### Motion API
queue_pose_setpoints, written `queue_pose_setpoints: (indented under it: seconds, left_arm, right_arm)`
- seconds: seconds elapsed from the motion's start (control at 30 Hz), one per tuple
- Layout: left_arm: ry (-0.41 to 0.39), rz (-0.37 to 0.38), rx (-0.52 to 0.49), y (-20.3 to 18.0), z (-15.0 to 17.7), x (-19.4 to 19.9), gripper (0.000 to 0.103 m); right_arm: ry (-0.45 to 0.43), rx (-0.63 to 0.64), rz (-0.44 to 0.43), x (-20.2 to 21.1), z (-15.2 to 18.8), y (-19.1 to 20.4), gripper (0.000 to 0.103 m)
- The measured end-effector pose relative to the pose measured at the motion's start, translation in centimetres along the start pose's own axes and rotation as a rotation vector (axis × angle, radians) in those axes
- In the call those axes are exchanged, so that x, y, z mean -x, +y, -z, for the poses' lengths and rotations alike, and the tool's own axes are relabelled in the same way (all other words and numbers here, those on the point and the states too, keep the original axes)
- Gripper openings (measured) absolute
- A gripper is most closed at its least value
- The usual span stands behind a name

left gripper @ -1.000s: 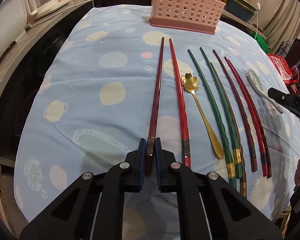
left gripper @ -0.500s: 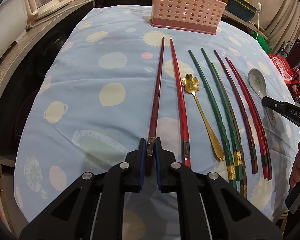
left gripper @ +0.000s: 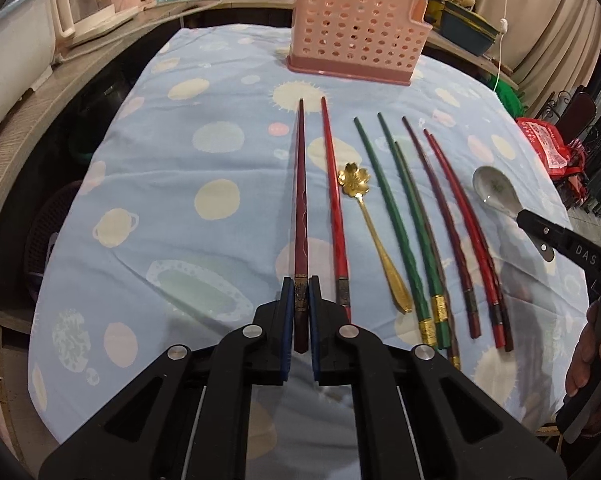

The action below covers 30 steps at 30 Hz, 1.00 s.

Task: Organize utensils
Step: 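Lift and carry the spoon and chopstick over the pink utensil holder with both tools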

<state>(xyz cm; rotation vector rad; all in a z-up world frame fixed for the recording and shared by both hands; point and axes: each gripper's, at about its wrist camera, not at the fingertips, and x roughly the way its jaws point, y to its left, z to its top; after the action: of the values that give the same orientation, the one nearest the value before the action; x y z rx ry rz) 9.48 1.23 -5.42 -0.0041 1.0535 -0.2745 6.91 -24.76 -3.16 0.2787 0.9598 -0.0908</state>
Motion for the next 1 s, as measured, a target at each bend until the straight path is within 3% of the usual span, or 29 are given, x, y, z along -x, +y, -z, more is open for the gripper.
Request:
queue_pose_setpoints:
  seconds: [0.27, 0.6, 1.0]
  left_arm:
    - [-0.084, 0.009, 0.0, -0.1, -0.4, 4.1, 0.007]
    - [-0.141, 0.002, -0.003, -0.1, -0.9, 6.9, 0.007]
    - [-0.263, 0.003, -0.03, -0.8, -6.2, 10.5, 0.007]
  right_arm:
    - [-0.036, 0.01, -0.002, 3.4, 0.6, 0.6, 0.008]
    - [-0.009, 0.015, -0.017, 4.7, 1.7, 1.1, 0.008]
    - [-0.028, 0.043, -0.022, 6.2, -2.8, 2.0, 0.008]
